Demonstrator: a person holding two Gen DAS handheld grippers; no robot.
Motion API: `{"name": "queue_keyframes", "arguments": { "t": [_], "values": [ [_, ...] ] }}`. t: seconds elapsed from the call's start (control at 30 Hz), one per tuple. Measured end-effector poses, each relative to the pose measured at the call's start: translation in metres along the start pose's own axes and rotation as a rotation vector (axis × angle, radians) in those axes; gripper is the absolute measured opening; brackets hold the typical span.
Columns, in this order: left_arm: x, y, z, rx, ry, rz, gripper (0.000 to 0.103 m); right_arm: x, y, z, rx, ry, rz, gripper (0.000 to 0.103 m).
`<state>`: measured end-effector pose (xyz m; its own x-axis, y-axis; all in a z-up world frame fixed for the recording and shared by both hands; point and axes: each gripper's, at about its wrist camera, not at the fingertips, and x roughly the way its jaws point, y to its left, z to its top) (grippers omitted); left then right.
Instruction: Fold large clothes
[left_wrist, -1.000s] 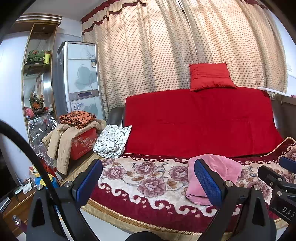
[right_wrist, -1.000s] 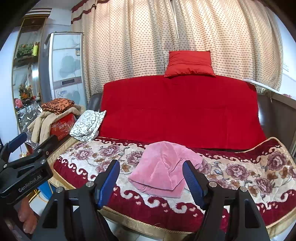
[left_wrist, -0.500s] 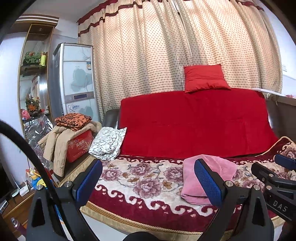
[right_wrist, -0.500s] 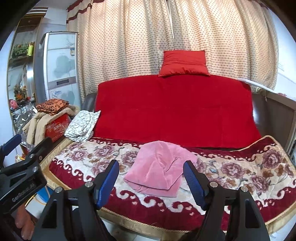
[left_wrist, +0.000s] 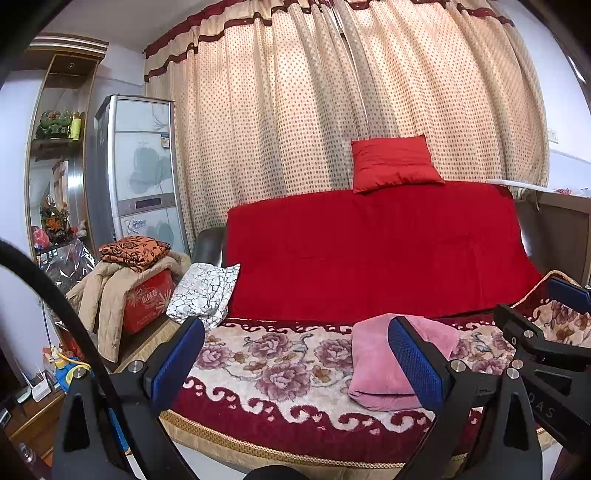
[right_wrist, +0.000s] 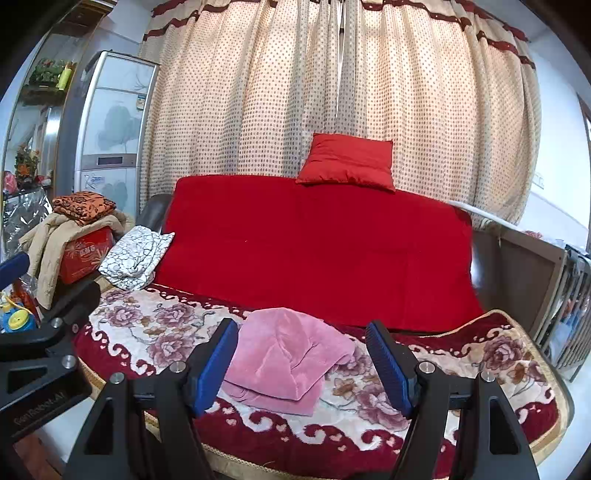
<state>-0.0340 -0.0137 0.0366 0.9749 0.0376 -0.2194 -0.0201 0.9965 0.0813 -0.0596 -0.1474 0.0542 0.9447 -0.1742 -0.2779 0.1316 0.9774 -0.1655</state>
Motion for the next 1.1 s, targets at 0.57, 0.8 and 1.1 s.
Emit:
{"name": "queue_keyframes", "arguments": {
  "t": [0.57,0.8,1.1],
  "values": [
    [-0.009,0.009,0.006,-0.021,-0.025,0.005,0.100,-0.009,0.007,0.007,-0.012,-0.025,-0.010,0.075],
    [-0.014,0.012,0.007,-0.029,-0.039,0.015,0.100,-0.010,0.008,0.007,-0.013,-0.026,-0.011,0.075],
    [-0.016,0.012,0.007,-0.021,-0.044,0.014,0.100,-0.014,0.006,0.009,-0.011,-0.041,-0.009,0.075]
  ]
}}
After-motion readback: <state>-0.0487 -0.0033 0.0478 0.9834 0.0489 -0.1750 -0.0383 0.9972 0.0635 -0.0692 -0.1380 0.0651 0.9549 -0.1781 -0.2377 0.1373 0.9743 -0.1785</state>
